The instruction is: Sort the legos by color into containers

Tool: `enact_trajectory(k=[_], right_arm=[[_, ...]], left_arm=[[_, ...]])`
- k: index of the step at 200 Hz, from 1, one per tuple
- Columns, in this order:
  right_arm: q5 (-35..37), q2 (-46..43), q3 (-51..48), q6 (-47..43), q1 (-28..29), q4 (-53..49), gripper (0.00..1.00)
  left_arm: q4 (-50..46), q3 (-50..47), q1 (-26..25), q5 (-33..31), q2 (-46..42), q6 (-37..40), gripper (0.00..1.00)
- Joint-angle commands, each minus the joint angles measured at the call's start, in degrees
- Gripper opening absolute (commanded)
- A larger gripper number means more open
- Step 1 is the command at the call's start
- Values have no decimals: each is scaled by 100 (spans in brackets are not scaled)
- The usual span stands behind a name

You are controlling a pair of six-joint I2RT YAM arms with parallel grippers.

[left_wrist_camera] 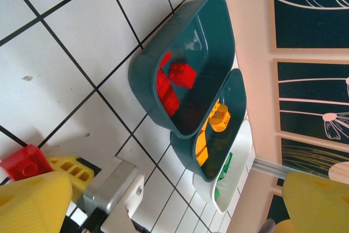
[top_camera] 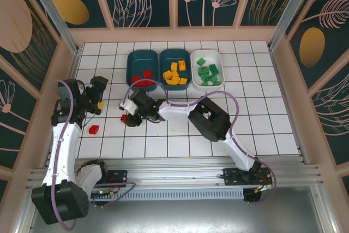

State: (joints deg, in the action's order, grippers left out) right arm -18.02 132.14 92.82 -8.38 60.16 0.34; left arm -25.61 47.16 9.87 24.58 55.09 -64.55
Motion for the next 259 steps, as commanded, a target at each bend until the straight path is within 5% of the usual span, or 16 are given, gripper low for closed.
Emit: enact_trajectory(k=[1,62,112,150,215,259], right_arm=[[368,-560,-391,314,48,491,16],[975,-1717,-1169,684,-187,730,16],[1423,-2472,-1786,1095,-1474,544,16],[1671,-2189,-1539,1338,-2196,-54,16],[1083,-2070,-1233,1618,-2254,40,16],[802,-1201,-161,1759,-1937,-81,16]], left_arm=[[4,-30,50,-108,-96,103,98],[-74,-322,50,-748,-396,401,98],[295,-974,59,-713,-757,289,99],[563,-1425,57,-521,-657,331,98],[932,-1613,55,-136,-483,459,98],[811,-1745,58,-86,-492,558,99]])
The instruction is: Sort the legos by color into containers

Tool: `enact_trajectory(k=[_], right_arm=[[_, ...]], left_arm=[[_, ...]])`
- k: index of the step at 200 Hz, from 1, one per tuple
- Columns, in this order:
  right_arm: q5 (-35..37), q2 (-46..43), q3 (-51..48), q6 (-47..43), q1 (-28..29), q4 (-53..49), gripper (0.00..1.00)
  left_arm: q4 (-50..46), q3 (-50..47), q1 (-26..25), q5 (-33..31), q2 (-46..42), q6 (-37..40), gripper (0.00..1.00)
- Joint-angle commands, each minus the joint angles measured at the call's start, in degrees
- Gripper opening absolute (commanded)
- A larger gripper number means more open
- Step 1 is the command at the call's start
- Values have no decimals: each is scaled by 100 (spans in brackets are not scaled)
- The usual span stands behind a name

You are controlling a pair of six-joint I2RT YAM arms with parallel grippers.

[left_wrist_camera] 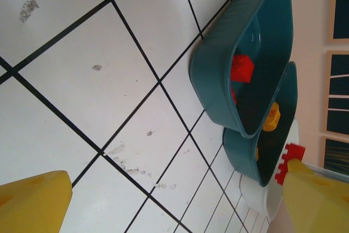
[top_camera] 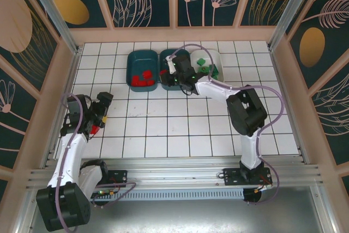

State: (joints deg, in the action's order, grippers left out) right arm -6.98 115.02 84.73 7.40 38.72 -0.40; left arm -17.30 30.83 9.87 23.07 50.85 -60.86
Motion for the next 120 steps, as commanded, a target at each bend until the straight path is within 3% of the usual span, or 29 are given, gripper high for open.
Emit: enact_trajectory(k=[1,36,75,120], right_arm=[[-312,538,675,191,211,-14,16],[-514,1330,1719,332,232,-341,21],[-411,1488,2290,291,342,-621,58],[312,786,2424,363,639,-879,60]], left_arm=[[-37,-108,58,57,-72,188,99],[-629,-42,54,-318,-239,191,99],[-875,-12,59,-488,-440,233,98],[-2191,565,55,-2289,-559,-19,99]])
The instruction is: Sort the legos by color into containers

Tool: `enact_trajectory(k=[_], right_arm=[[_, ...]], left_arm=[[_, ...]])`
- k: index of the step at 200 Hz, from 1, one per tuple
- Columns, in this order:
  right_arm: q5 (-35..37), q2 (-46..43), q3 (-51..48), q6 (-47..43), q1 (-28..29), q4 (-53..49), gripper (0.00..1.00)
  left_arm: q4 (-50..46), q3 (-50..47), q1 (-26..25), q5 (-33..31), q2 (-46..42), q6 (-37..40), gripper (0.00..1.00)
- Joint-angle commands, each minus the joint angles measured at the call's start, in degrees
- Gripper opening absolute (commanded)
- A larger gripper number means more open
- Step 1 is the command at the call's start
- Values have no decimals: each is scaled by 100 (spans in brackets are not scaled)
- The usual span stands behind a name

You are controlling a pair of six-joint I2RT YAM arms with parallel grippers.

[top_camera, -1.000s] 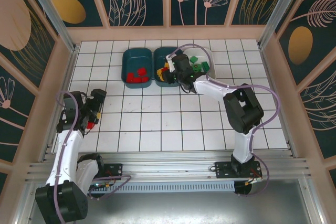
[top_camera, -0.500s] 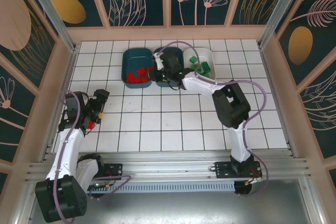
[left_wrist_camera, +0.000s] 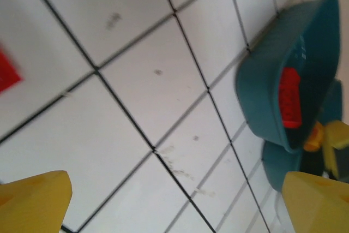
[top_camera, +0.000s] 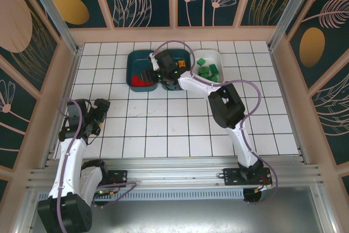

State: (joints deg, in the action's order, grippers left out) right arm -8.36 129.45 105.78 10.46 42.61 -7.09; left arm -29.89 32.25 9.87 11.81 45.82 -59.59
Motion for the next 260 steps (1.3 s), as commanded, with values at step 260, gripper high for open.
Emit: enact_trajectory(k=[260], right_arm=[[1332,-1670,-612,797,826,-2467,58]], left_arm=[[746,461,50,-2271,3562,-1638,88]])
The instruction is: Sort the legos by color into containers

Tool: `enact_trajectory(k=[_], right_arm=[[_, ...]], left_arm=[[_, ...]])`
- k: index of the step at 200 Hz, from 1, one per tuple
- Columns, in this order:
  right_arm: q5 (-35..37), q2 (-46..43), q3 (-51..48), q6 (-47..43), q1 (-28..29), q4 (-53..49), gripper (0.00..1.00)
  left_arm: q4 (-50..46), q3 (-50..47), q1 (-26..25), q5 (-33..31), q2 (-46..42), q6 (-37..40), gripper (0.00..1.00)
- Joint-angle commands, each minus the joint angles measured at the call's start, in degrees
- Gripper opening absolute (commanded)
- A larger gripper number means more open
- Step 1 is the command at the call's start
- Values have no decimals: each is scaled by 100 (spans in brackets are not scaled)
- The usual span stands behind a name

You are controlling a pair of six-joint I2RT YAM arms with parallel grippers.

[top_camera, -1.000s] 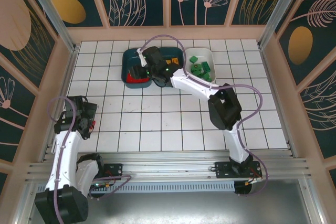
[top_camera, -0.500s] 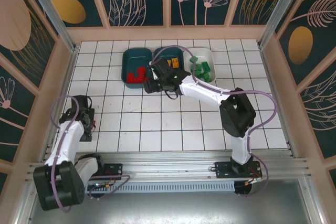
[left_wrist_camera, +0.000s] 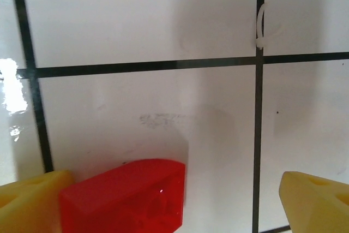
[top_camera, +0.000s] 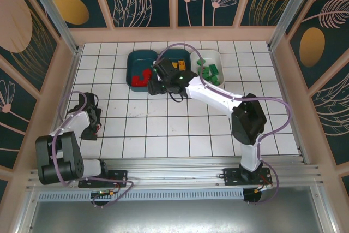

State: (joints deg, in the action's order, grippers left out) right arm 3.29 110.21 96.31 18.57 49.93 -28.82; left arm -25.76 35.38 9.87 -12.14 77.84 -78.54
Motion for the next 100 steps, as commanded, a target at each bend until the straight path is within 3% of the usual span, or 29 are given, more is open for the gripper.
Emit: enact_trajectory(k=[1,57,100], right_arm=[[174,259,339,-17,104,-301,58],[284,80,-37,-196,132,9,54],[321,-671,-1248,-198,79,896,52]], left_arm=[[338,155,55,133,379,268,87],[599,56,50,324,477,592,70],[538,89,50,203,385,988,62]])
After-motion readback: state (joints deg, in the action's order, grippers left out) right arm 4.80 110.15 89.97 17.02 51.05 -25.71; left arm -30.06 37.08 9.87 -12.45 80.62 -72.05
